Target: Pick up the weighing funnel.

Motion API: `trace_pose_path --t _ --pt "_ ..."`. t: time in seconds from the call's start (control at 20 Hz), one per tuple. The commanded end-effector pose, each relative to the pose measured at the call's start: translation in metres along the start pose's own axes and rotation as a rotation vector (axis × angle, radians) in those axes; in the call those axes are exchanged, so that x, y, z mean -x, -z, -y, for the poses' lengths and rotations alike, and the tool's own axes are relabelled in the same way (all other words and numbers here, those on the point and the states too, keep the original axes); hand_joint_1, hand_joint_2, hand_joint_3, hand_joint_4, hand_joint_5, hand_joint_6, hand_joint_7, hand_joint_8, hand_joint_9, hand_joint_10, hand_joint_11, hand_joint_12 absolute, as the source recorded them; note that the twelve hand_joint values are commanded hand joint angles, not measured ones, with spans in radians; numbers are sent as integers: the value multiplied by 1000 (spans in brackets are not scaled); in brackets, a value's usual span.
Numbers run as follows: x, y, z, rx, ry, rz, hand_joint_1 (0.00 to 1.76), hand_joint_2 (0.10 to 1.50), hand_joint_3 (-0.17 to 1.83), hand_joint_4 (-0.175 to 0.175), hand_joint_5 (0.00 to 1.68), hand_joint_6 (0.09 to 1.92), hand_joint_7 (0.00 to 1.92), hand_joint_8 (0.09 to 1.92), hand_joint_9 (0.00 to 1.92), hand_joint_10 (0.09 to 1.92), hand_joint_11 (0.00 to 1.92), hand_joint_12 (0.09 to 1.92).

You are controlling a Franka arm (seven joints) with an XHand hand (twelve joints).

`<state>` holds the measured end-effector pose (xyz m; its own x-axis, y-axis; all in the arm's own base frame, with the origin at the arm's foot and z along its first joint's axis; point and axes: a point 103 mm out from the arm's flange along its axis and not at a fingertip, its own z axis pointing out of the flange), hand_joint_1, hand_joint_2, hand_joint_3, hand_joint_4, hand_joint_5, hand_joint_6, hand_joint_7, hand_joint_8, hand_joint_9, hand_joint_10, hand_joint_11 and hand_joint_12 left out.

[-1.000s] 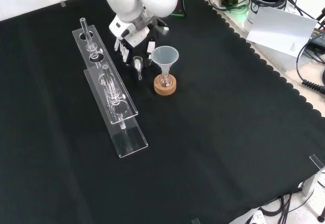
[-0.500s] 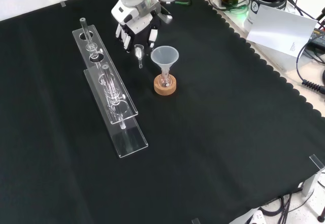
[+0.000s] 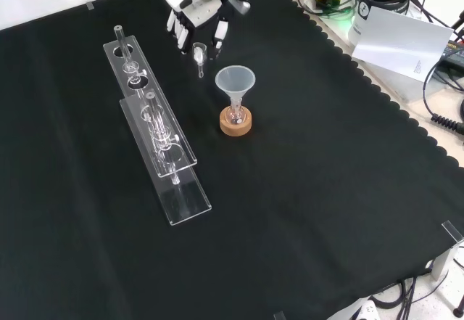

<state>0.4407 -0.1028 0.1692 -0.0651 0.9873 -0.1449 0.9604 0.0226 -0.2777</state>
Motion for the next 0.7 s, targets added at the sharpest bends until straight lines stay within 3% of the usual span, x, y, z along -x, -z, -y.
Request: trace_pose_path --t 0.05,0.7 --pt "20 22 31 -19 -48 31 1226 1023 126 50 1057 969 1051 875 1090 470 777 1093" --pt "17 58 50 -1 -36 44 1227 1021 128 49 1056 972 1053 870 1092 471 785 1093"
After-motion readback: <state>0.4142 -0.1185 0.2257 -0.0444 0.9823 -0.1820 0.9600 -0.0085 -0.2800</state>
